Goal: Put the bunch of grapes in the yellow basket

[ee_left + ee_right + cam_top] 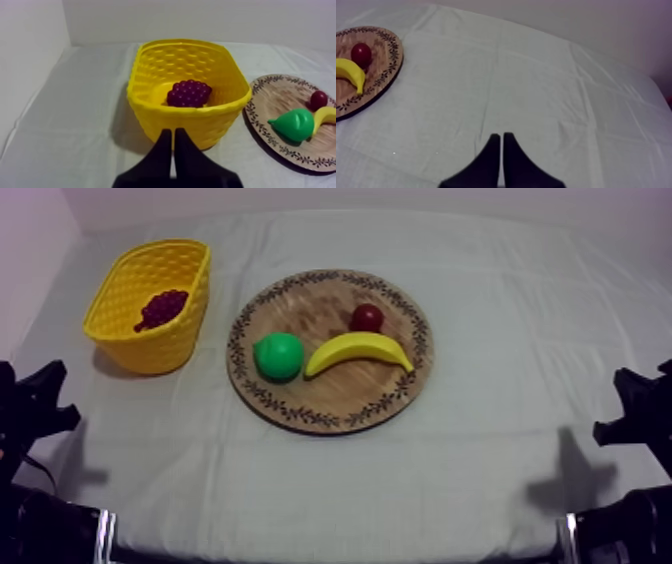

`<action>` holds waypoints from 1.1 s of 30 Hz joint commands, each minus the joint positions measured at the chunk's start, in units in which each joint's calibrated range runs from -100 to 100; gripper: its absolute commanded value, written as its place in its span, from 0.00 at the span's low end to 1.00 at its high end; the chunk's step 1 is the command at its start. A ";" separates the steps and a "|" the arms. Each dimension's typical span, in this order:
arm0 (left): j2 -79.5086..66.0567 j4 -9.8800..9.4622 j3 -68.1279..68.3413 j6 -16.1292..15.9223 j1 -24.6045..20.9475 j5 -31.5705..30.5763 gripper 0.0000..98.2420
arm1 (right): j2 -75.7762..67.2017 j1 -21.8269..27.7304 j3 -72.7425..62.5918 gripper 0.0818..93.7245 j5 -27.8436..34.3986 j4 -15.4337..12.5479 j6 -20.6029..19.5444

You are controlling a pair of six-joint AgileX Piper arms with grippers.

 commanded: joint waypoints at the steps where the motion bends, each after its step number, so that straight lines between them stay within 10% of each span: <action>1: 0.00 0.00 -0.01 0.01 0.04 0.03 0.00 | -0.02 0.01 -0.01 0.00 -0.01 0.01 0.01; 33: 0.00 -0.20 0.31 -4.83 -0.07 -2.56 0.01 | -0.02 0.01 -0.01 0.00 -0.01 0.01 0.02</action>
